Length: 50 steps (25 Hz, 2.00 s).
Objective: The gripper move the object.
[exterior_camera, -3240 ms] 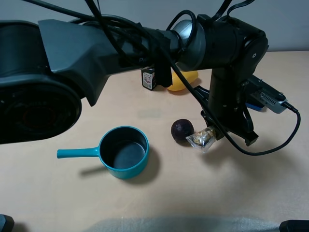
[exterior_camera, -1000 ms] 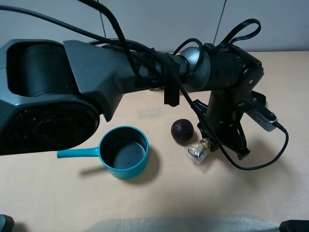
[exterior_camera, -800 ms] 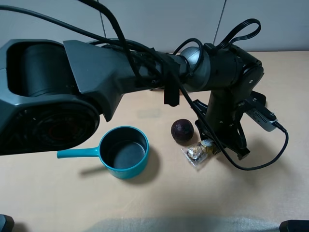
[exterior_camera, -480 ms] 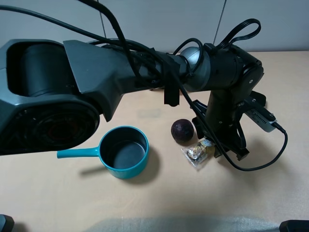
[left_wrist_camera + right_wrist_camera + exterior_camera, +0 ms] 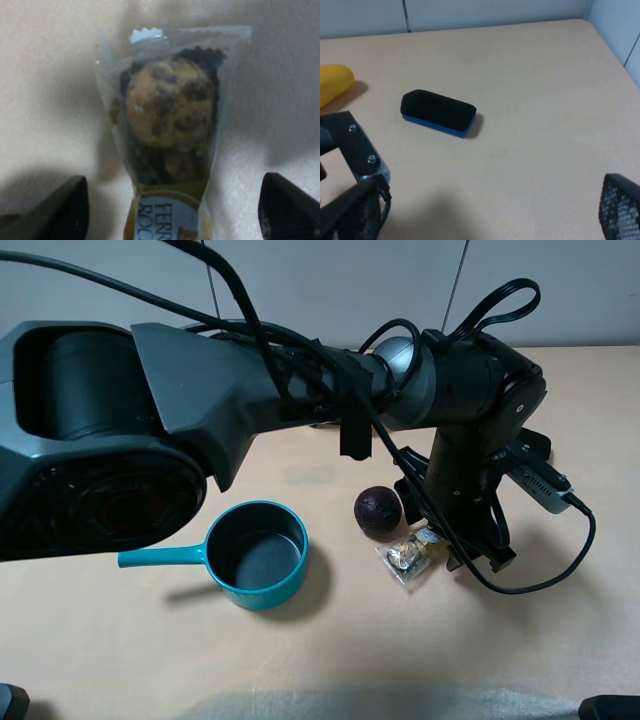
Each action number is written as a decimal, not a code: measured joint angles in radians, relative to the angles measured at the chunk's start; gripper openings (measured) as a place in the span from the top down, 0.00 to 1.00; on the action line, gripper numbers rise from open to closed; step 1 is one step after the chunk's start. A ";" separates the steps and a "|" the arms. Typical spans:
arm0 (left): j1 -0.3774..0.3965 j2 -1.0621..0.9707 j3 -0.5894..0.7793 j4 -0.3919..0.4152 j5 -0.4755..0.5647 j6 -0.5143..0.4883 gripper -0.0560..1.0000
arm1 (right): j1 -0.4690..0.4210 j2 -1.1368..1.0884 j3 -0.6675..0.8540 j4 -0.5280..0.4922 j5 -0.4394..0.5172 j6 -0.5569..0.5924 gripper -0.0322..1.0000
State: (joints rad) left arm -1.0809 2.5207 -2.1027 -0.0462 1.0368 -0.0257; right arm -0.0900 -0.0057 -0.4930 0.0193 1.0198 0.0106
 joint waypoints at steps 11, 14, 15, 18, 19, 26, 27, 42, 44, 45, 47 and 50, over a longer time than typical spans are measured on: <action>0.000 -0.038 -0.085 0.002 0.043 0.000 0.28 | 0.000 0.000 0.000 0.000 0.000 0.000 0.33; 0.000 -0.057 -0.103 0.003 0.048 0.000 0.28 | 0.000 0.000 0.000 0.000 0.000 0.000 0.33; 0.000 -0.066 -0.106 0.007 0.050 0.000 0.28 | 0.000 0.000 0.000 0.000 0.000 0.000 0.33; 0.000 -0.099 -0.107 0.032 0.055 0.000 0.28 | 0.000 0.000 0.000 0.000 0.000 0.000 0.33; 0.000 -0.113 -0.107 0.046 0.058 0.000 0.28 | 0.000 0.000 0.000 0.000 0.000 0.000 0.33; 0.005 -0.223 -0.111 0.089 0.078 0.000 0.28 | 0.000 0.000 0.000 0.000 0.000 0.000 0.33; 0.007 -0.237 -0.111 0.089 0.084 0.000 0.28 | 0.000 0.000 0.000 0.000 0.000 0.000 0.33; 0.075 -0.428 -0.100 0.133 0.128 0.000 0.28 | 0.000 0.000 0.000 0.000 0.000 0.000 0.33; 0.088 -0.451 -0.082 0.134 0.128 0.000 0.28 | 0.000 0.000 0.000 0.000 0.000 0.000 0.33; 0.093 -0.461 -0.068 0.134 0.128 0.000 0.28 | 0.000 0.000 0.000 0.000 0.000 0.000 0.33; 0.111 -0.485 -0.031 0.134 0.128 0.000 0.28 | 0.000 0.000 0.000 0.000 0.000 0.000 0.33; 0.145 -0.530 0.045 0.134 0.128 0.000 0.28 | 0.000 0.000 0.000 0.000 0.000 0.000 0.33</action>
State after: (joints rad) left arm -0.9356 1.9909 -2.0581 0.0877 1.1653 -0.0257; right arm -0.0900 -0.0057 -0.4930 0.0193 1.0198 0.0106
